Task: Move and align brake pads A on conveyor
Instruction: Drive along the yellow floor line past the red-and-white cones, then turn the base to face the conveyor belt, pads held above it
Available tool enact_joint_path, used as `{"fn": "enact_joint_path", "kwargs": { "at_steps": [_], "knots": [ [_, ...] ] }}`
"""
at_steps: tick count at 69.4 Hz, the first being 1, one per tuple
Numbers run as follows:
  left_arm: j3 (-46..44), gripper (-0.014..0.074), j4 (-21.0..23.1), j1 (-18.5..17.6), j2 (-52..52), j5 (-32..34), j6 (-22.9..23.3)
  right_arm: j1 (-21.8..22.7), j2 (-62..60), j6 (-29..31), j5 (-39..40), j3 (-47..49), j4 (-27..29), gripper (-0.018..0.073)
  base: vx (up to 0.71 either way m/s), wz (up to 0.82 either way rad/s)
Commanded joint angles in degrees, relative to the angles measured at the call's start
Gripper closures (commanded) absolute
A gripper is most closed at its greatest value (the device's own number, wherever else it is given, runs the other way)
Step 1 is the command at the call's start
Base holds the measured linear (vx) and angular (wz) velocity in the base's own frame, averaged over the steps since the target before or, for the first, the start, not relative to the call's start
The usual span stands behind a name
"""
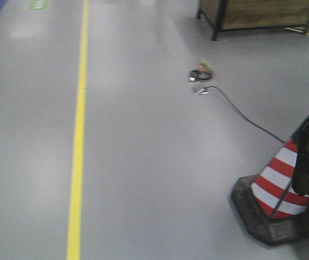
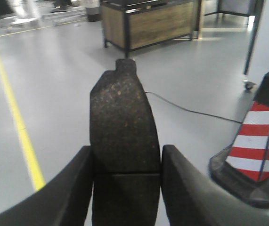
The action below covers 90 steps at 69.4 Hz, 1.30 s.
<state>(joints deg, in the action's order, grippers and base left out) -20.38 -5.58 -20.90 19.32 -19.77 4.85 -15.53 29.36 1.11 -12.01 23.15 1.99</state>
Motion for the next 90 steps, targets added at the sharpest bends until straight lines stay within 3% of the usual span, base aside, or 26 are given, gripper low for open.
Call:
{"fn": "enact_joint_path", "kwargs": {
  "at_steps": [1, 90],
  "knots": [
    [-1.61, 0.0554, 0.02, -0.25, 0.42, 5.58, 0.15, 0.07, 0.02, 0.28, 5.89, 1.86, -0.17, 0.0552, 0.37, -0.72],
    [-1.61, 0.0554, 0.02, -0.25, 0.42, 5.58, 0.15, 0.07, 0.02, 0.28, 5.89, 1.86, -0.17, 0.0552, 0.27, -0.79]
  ]
}}
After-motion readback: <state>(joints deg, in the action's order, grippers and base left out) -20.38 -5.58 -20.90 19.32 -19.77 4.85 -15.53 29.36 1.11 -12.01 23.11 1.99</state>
